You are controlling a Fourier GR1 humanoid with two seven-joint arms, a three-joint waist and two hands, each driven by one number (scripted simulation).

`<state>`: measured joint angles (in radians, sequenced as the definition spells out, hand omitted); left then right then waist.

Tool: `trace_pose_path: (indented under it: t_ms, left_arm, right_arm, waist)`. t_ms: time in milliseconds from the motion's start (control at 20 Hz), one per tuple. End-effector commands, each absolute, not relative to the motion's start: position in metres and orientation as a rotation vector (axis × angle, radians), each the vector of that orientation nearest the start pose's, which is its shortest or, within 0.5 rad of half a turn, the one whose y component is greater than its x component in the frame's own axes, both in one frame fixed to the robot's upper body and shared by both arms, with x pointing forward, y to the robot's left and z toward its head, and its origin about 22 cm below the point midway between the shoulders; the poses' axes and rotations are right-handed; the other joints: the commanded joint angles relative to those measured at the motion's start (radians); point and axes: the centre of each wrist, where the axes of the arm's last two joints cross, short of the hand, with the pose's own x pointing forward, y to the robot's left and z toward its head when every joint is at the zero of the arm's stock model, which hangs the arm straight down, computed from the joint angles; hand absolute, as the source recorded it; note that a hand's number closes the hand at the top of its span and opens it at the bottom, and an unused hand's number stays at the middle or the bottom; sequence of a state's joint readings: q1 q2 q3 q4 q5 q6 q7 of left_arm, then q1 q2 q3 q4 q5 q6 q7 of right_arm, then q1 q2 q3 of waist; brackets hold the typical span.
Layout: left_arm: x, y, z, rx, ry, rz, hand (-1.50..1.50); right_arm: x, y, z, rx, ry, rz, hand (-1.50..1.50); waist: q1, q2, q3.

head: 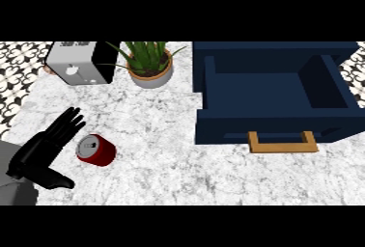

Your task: Pick up the can, place it into the drawer and close the drawer

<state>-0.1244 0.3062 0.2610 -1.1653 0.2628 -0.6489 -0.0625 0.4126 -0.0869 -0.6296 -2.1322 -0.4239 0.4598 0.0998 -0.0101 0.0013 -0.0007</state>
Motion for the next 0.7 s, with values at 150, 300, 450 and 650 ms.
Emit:
trace_pose_path:
  t_ms: [150,300,450,650]
  left_arm:
    - [0.239,0.398,-0.072,-0.303,-1.378,-0.171,-1.50]
    - [0.249,0.385,-0.070,-0.307,-1.388,-0.181,-1.50]
    - [0.254,0.384,-0.091,-0.312,-1.365,-0.200,-1.50]
    - [0.261,0.373,-0.106,-0.331,-1.349,-0.140,-1.50]
  right_arm:
    - [0.071,-0.378,0.098,-0.178,-1.786,-0.083,-1.50]
    - [0.066,-0.364,0.113,-0.213,-1.783,-0.098,-1.50]
    - [0.077,-0.378,0.115,-0.179,-1.785,-0.100,-1.50]
    - [0.078,-0.385,0.101,-0.207,-1.783,-0.081,-1.50]
  waist:
    - [-0.004,0.000,-0.001]
    - [0.001,-0.002,0.000]
    - [-0.004,0.001,-0.001]
    - [-0.005,0.002,-0.001]
